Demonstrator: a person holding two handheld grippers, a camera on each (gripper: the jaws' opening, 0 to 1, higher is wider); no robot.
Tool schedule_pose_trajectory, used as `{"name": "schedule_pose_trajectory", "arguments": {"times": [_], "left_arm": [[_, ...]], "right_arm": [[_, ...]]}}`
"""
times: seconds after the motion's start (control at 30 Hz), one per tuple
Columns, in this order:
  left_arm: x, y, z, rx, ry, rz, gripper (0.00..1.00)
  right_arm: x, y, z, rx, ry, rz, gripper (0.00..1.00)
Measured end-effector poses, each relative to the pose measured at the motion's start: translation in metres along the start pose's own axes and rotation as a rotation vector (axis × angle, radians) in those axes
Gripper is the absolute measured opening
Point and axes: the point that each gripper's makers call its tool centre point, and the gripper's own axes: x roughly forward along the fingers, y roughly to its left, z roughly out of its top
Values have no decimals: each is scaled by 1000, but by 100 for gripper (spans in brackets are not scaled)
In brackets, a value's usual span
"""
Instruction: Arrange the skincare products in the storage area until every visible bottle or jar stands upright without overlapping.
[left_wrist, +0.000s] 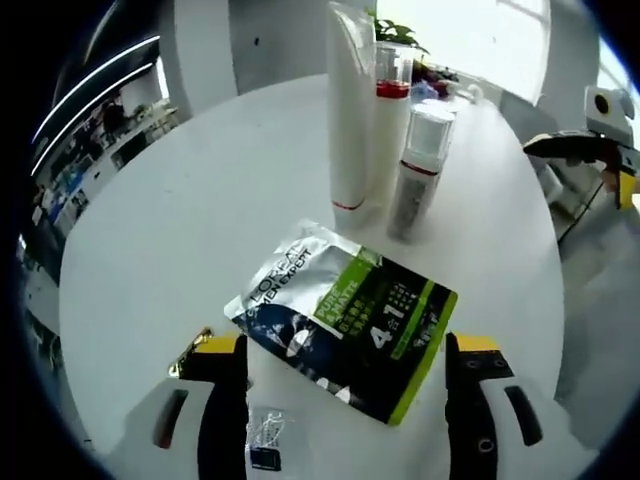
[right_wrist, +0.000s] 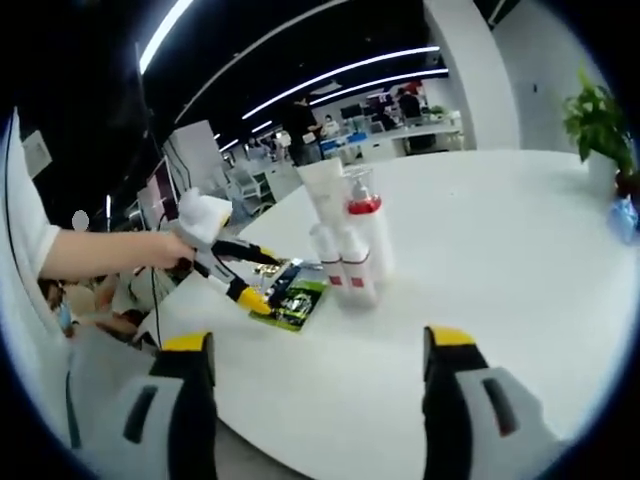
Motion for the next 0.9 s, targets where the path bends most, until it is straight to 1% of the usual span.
{"name": "schedule_pose_trajectory", "arguments": {"times": [0.23, 0.33, 0.5, 0.57, 0.7, 0.9], "left_arm": [[-20, -10, -11, -61, -19, 27, 88], [-29, -15, -13, -91, -32, 38, 91], [-43, -26, -17, -140, -55, 53, 93], [-47, -30, -18, -148, -65, 54, 94], [-57, -38, -25, -179, -85, 67, 95], [-77, -45, -35, -229, -112, 107, 97]], "right_arm": [[-10, 2, 2, -20, -10, -1, 86], [-14, 2, 3, -24, -17, -4, 86], [-23, 2, 0, -31, -19, -9, 87], [-26, 2, -2, -34, -18, -10, 87], [-28, 5, 1, -43, -27, -6, 88], [-31, 9, 0, -58, -22, 7, 88]]}}
